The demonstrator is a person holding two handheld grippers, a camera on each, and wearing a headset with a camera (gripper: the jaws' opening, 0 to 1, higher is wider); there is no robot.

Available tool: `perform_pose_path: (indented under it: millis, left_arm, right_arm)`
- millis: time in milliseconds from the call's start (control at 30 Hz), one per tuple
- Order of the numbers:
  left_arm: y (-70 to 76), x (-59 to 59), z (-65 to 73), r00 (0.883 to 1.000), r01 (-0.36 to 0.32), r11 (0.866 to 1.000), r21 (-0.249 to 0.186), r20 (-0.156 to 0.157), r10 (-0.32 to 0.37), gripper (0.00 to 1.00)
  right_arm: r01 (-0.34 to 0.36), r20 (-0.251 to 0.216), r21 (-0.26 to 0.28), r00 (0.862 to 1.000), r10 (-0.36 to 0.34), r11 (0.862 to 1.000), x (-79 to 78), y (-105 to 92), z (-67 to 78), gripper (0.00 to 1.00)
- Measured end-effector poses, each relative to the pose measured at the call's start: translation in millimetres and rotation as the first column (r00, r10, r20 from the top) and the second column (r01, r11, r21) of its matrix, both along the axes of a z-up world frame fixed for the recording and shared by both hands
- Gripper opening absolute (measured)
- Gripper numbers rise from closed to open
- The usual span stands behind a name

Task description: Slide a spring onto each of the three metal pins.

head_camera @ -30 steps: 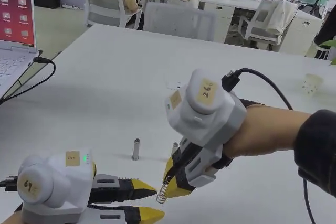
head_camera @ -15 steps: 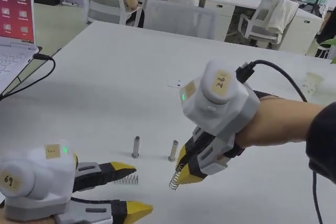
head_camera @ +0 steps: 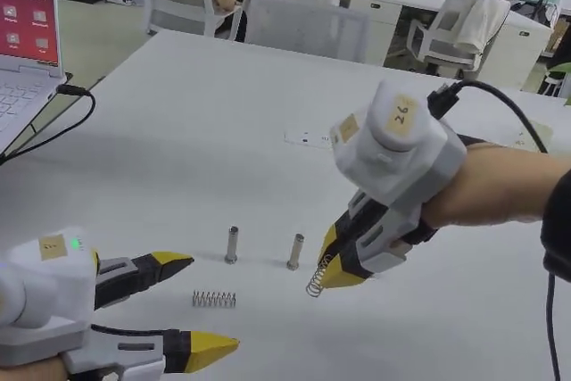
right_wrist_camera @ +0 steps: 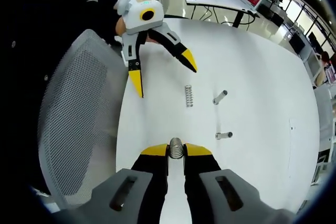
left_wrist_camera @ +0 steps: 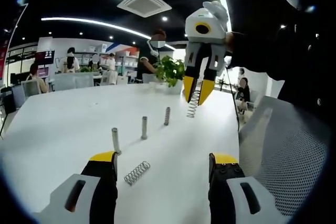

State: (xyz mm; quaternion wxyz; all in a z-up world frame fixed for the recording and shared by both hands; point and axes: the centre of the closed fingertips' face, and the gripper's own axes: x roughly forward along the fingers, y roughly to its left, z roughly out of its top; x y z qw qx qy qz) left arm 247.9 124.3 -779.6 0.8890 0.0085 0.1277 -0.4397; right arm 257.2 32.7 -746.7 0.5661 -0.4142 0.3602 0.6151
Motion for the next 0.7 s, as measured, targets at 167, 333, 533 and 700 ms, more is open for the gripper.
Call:
perform_pose_path:
  millis: [167,333,533,700]
  left_arm:
    - [2.3,0.9,-1.7,1.000,-0.012,1.000,-0.003,-0.002,0.012,0.70]
    - [3.6,2.8,-2.3,1.000,-0.023,1.000,-0.006,0.003,0.023,0.73]
    - [6.8,3.5,-4.1,0.999,-0.037,0.999,-0.007,0.002,0.037,0.76]
    - [9.0,4.1,-4.4,0.999,-0.047,0.999,-0.010,0.003,0.047,0.77]
  right_arm:
    - [0.016,0.038,-0.017,0.999,-0.015,1.000,17.2,-6.7,8.0,0.08]
    - [0.027,0.061,-0.017,0.998,-0.026,0.999,31.1,-7.1,13.5,0.08]
    - [0.038,0.078,-0.024,0.996,-0.036,0.999,46.2,-2.8,15.2,0.08]
    - [0.045,0.090,-0.026,0.995,-0.042,0.999,57.9,3.4,13.5,0.08]
